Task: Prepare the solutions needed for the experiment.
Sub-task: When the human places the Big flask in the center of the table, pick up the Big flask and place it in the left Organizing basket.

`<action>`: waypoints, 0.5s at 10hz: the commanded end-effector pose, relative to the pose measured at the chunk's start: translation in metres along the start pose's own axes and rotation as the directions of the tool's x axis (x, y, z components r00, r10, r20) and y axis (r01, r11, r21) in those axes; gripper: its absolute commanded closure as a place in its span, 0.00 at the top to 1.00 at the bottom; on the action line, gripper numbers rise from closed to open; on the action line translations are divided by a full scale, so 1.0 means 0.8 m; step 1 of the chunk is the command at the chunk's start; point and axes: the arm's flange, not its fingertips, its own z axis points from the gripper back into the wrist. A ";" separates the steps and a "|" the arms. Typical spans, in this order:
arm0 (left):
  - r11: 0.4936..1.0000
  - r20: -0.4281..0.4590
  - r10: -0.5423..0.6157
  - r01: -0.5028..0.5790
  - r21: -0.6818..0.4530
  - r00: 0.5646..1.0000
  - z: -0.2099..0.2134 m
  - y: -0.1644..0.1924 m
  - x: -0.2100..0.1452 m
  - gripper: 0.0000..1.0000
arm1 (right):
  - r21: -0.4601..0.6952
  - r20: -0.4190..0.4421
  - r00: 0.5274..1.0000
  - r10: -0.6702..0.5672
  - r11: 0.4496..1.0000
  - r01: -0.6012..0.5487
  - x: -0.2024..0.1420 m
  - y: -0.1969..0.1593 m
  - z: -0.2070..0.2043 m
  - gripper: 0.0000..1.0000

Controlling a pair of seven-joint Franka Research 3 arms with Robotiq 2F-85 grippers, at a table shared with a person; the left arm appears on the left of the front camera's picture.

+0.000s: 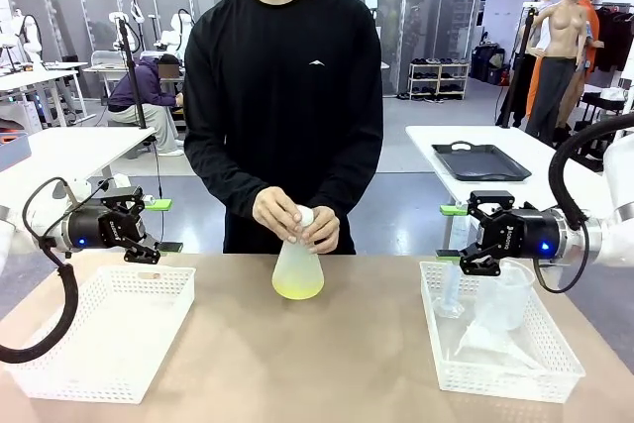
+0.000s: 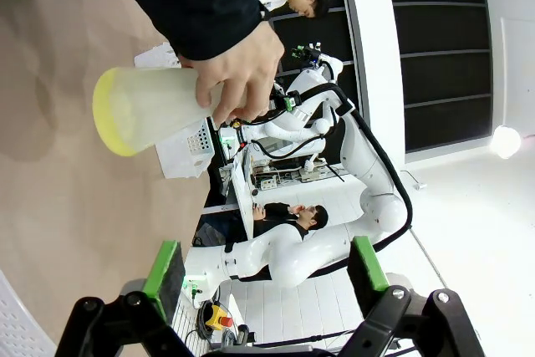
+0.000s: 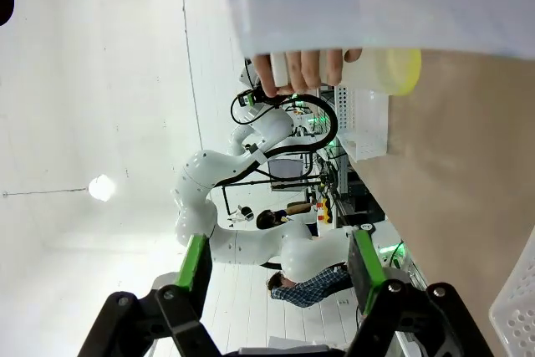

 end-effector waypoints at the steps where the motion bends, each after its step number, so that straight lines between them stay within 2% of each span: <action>1: 1.000 0.001 0.003 -0.003 0.003 1.000 -0.001 -0.003 0.001 1.00 | -0.002 -0.003 1.000 0.003 1.000 -0.003 0.000 0.001 -0.002 0.83; 5: 1.000 0.001 0.003 -0.003 0.003 1.000 -0.001 -0.003 0.001 1.00 | -0.002 -0.003 1.000 0.003 1.000 -0.003 0.000 0.001 -0.002 0.83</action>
